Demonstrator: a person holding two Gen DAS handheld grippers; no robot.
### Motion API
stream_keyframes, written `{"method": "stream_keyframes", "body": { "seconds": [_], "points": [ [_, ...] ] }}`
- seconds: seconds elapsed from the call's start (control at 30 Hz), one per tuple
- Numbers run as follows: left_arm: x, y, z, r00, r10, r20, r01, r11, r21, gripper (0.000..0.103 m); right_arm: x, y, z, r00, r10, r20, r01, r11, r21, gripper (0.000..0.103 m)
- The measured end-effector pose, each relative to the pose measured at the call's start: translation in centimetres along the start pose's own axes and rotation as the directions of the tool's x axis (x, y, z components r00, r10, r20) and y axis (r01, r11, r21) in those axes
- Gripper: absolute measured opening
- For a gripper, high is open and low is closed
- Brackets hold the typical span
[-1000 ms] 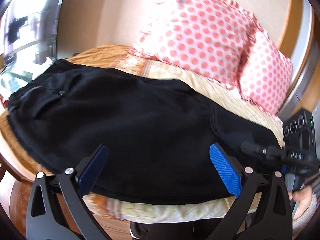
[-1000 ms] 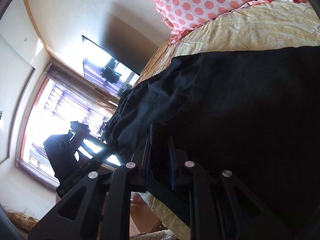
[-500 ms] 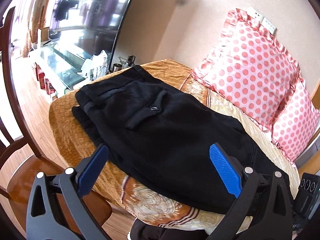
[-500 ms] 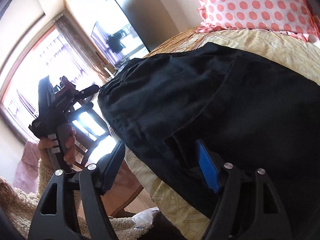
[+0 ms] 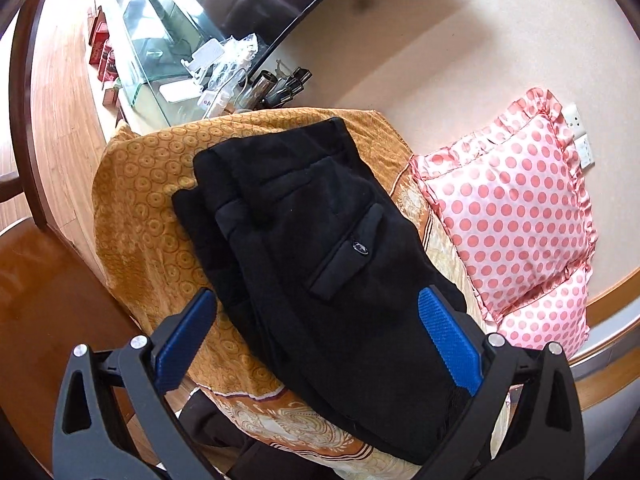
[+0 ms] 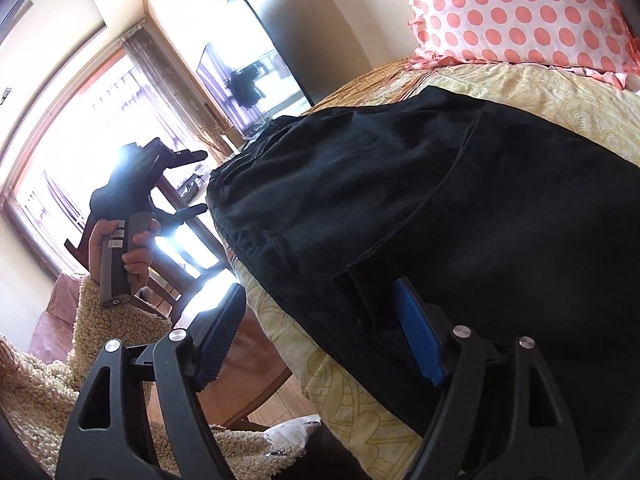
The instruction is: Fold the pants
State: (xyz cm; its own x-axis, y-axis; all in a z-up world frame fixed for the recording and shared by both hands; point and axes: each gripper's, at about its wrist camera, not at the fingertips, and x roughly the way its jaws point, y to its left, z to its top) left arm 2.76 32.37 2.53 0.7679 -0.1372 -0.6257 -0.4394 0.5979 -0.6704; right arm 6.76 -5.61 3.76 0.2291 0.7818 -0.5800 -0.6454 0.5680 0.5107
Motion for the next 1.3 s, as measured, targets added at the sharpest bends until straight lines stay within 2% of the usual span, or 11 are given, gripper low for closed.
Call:
{"method": "stream_keyframes", "body": {
  "seconds": [0.2,0.37,0.5,0.6,0.67,0.77,0.93,1.0,1.1,1.2,1.3],
  "points": [
    [0.8,0.9,1.1,1.000,-0.006,-0.026,0.005,0.999,-0.052,0.097,-0.2,-0.3,-0.1,1.000,0.017,0.007,-0.017,1.000,0.009,0.078],
    [1.2,1.4,1.9,0.996,-0.077,-0.055,0.071,0.992,-0.101,0.097,-0.2,-0.3,-0.2,1.000,0.024,0.012,-0.024,1.000,0.007,0.079],
    [1.3,2.5,2.2,0.986,-0.161,-0.049,0.150,0.973,-0.174,0.097,-0.2,-0.2,-0.3,1.000,0.027,0.016,-0.027,1.000,0.000,0.080],
    [1.0,3.6,1.9,0.980,-0.195,-0.029,0.184,0.958,-0.221,0.086,-0.2,-0.2,-0.3,0.999,0.028,0.018,-0.028,1.000,-0.003,0.080],
    [0.7,4.3,1.7,0.980,-0.200,-0.026,0.187,0.950,-0.249,0.072,-0.3,-0.3,-0.3,0.999,0.029,0.018,-0.029,1.000,-0.004,0.080],
    [0.5,5.5,1.4,0.971,-0.238,-0.027,0.219,0.927,-0.305,0.067,-0.3,-0.3,-0.3,0.999,0.028,0.019,-0.028,1.000,-0.004,0.080],
    [0.7,6.8,1.2,0.950,-0.310,-0.028,0.273,0.872,-0.405,0.069,-0.3,-0.3,-0.4,0.999,0.028,0.017,-0.028,1.000,-0.004,0.080],
    [0.9,7.1,1.2,0.936,-0.350,-0.026,0.305,0.848,-0.433,0.074,-0.3,-0.3,-0.4,0.999,0.029,0.018,-0.029,1.000,-0.004,0.080],
    [1.1,7.3,1.4,0.927,-0.373,-0.027,0.320,0.828,-0.461,0.080,-0.4,-0.3,-0.3,0.999,0.031,0.019,-0.030,1.000,-0.006,0.081],
    [1.4,6.9,1.9,0.929,-0.368,-0.042,0.308,0.831,-0.464,0.085,-0.3,-0.2,-0.3,0.999,0.029,0.020,-0.029,1.000,-0.011,0.082],
    [1.8,5.6,2.5,0.945,-0.322,-0.064,0.265,0.862,-0.432,0.087,-0.3,-0.2,-0.3,0.999,0.029,0.021,-0.029,1.000,-0.012,0.082]
  ]
}}
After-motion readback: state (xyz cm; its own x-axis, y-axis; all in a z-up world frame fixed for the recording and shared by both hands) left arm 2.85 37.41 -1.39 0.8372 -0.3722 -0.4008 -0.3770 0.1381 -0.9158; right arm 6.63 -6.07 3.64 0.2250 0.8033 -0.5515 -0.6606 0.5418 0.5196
